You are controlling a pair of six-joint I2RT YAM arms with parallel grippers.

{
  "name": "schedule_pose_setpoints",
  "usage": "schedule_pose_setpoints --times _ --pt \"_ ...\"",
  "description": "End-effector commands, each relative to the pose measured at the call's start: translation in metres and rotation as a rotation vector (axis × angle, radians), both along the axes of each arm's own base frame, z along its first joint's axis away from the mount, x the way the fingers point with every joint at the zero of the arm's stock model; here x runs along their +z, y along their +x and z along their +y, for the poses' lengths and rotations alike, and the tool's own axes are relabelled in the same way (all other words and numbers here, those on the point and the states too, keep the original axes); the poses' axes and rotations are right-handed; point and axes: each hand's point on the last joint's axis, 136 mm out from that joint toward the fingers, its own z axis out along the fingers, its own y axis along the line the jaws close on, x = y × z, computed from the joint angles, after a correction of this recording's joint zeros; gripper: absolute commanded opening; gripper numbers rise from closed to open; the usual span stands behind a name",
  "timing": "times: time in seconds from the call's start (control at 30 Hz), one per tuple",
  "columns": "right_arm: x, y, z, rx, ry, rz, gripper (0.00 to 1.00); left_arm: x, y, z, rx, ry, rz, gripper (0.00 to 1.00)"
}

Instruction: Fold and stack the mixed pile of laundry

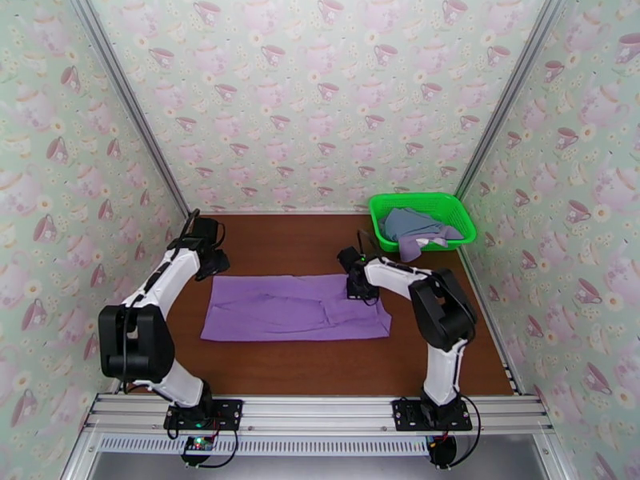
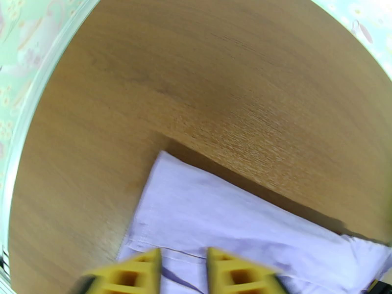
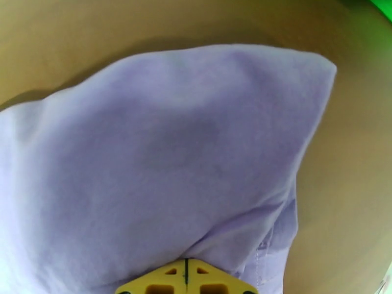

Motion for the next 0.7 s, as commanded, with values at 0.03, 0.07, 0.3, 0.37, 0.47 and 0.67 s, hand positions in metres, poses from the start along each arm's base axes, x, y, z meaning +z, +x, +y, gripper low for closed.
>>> schedule_pose_setpoints --times 0.03,0.07,0.3,0.37,0.47,0.67 --pt "-0.027 0.039 0.014 0.077 0.012 0.050 0.02 0.016 -0.019 -0.003 0.025 -0.026 0.001 0.73" --pt "-0.030 0.051 0.017 0.086 0.019 0.054 0.02 0.016 -0.023 -0.004 0.029 -0.034 0.003 0.77" --pt "-0.014 0.154 0.032 0.123 0.080 -0.036 0.03 -0.001 -0.047 -0.019 0.046 -0.139 0.029 0.80" --pt "-0.012 0.180 0.033 0.121 0.123 -0.072 0.06 -0.010 -0.054 -0.021 0.051 -0.155 0.049 0.80" --pt "0.000 0.212 0.022 0.091 0.177 -0.140 0.09 -0.024 -0.062 -0.025 0.054 -0.179 0.079 0.80" --pt "0.043 0.235 0.011 0.138 0.309 -0.236 0.15 -0.048 -0.066 -0.023 0.085 -0.173 0.118 0.78"
